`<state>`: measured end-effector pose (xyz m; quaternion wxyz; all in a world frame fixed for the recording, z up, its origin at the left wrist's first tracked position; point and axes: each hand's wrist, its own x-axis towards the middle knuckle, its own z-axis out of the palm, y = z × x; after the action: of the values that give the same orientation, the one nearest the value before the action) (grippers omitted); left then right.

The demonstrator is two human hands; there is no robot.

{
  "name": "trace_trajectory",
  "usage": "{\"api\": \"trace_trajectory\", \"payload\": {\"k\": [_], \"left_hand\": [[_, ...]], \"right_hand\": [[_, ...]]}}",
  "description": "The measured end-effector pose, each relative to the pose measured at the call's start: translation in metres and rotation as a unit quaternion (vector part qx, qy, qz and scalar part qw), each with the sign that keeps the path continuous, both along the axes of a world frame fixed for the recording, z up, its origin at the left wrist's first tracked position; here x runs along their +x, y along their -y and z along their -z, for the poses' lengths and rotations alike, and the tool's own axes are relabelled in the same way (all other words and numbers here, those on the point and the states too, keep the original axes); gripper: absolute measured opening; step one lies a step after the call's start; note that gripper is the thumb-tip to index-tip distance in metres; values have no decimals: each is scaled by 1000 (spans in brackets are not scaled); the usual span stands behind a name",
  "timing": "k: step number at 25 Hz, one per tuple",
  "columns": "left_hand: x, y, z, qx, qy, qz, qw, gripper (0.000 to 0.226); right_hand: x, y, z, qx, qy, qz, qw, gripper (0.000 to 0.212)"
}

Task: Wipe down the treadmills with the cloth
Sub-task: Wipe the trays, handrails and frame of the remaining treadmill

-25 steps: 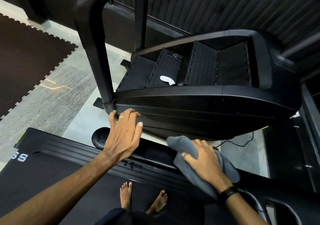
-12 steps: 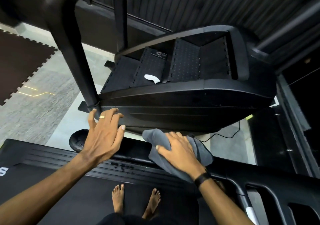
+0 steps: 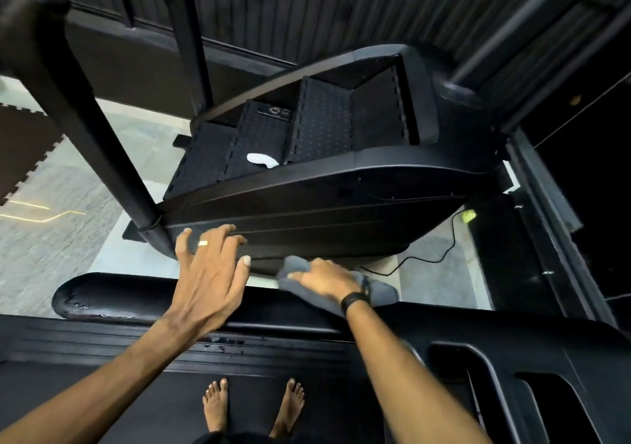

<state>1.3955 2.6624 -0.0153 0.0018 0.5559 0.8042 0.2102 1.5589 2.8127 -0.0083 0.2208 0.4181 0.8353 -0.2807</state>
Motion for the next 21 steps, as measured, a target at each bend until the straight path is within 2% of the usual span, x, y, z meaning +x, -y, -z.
{"api": "trace_trajectory", "payload": {"k": [3, 4, 6, 8, 9, 11, 12, 14, 15, 17, 19, 21], "left_hand": [[0, -11, -6, 14, -16, -41, 999, 40], [-3, -9, -7, 21, -12, -64, 998, 39], [-15, 1, -9, 26, 0, -108, 994, 39], [-26, 19, -10, 21, 0, -148, 989, 41], [-30, 30, -10, 19, 0, -169, 985, 42], [-35, 49, -11, -5, -2, -219, 976, 44], [-37, 55, -11, -21, -5, -241, 970, 45], [-38, 65, -12, -44, -8, -265, 963, 47], [-39, 70, -12, -48, -10, -269, 962, 47], [-46, 80, -14, -32, 12, -274, 961, 44], [-54, 89, -13, -7, 40, -276, 960, 41], [-70, 90, -10, 14, 57, -282, 958, 40]], "right_hand": [[28, 43, -3, 159, -139, -89, 973, 45], [49, 44, -6, 179, -165, -105, 964, 44], [86, 20, -21, 144, -149, -79, 975, 41], [100, -17, -24, 43, -78, -6, 996, 33], [90, -31, -18, -5, -32, 26, 999, 31], [52, -40, 2, -44, 50, 20, 998, 35], [28, -37, 15, -56, 53, 12, 997, 39], [-23, -18, 32, -71, 0, 0, 997, 47], [-37, 1, 30, -57, -47, -22, 997, 47], [-41, 31, 16, 42, -133, -73, 988, 46], [-19, 49, 2, 150, -161, -108, 970, 53], [10, 56, -3, 201, -170, -119, 957, 58]]}}
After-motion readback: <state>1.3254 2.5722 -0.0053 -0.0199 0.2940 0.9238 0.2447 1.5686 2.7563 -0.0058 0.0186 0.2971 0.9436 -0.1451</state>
